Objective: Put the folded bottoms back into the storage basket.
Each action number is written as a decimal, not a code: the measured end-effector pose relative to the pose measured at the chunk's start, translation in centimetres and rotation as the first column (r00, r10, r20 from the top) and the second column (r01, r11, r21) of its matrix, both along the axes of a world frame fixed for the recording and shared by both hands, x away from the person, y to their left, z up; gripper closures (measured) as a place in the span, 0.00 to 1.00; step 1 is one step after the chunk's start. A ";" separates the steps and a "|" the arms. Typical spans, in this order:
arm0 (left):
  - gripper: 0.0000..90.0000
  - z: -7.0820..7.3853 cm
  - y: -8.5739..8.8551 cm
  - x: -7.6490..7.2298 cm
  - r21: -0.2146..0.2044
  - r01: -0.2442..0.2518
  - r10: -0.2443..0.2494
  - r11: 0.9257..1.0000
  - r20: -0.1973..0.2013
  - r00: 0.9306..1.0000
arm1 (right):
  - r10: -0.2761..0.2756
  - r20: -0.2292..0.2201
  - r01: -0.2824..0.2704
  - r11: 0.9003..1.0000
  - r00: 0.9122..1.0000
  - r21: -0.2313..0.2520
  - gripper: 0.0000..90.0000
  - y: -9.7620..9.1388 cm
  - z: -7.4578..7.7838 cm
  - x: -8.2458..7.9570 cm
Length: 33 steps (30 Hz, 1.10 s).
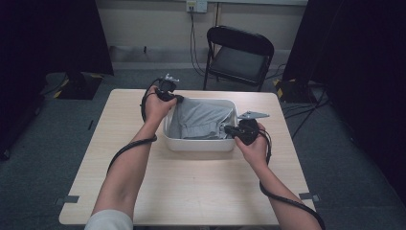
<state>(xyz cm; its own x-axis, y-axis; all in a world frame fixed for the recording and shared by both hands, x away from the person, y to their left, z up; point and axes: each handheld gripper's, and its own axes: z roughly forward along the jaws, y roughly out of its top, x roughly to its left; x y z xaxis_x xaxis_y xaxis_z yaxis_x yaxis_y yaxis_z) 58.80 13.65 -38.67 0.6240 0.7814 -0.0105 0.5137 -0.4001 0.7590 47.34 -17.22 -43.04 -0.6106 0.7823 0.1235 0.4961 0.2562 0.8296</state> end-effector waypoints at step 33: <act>0.64 0.1 0.2 -0.1 -0.018 -0.030 0.031 0.999 0.074 0.997 | -0.023 0.065 0.028 0.997 0.998 -0.066 0.64 -0.2 0.0 0.5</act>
<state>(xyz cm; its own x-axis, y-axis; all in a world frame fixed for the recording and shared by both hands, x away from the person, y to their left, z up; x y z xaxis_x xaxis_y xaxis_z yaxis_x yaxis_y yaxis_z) 58.69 13.86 -38.59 0.5992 0.8003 0.0215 0.4673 -0.3715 0.8023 47.87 -17.45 -43.03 -0.5953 0.8029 0.0317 0.4492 0.2998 0.8416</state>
